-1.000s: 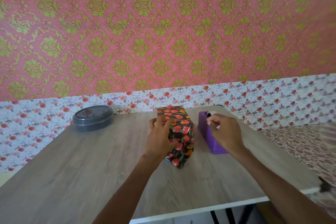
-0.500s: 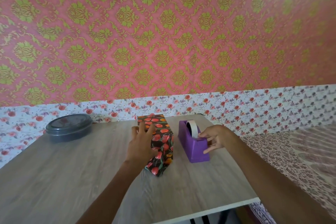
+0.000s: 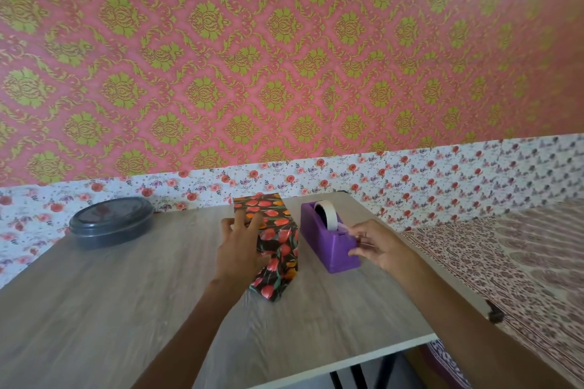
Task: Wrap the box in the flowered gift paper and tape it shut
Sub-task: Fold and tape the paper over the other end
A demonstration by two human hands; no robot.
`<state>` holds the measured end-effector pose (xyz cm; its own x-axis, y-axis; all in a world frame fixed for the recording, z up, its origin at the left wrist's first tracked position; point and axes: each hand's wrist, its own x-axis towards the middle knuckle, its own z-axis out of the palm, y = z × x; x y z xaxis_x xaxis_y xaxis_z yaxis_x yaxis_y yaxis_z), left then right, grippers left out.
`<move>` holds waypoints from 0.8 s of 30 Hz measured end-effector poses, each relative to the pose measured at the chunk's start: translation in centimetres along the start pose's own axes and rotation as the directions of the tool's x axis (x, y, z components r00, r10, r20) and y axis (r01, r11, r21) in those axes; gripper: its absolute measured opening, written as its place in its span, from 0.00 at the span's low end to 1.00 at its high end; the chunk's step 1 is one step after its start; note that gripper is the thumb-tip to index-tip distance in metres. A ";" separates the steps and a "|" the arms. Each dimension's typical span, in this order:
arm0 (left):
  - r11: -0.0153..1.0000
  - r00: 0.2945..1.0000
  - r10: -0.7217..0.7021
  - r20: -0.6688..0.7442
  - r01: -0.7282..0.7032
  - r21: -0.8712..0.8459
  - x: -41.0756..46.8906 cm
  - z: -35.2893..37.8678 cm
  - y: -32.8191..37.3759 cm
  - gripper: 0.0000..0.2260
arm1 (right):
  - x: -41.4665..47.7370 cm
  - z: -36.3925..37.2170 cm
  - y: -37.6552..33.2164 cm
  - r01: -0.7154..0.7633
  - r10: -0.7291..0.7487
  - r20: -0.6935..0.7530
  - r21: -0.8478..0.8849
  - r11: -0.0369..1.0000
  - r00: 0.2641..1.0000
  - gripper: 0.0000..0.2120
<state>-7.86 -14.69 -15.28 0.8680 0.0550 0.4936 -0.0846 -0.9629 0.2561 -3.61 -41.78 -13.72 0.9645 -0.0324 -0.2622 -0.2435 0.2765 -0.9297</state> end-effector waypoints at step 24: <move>1.000 1.000 -0.013 0.003 0.013 0.025 0.2 0.0 -0.2 0.35 | 2.4 -0.9 1.3 0.163 -0.188 -0.028 -0.383 0.909 0.982 0.07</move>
<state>-7.63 -14.54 -15.24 0.8703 0.0666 0.4880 -0.0612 -0.9685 0.2413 -1.70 -42.41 -15.79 0.9898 -0.1103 -0.0903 -0.1036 -0.1222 -0.9871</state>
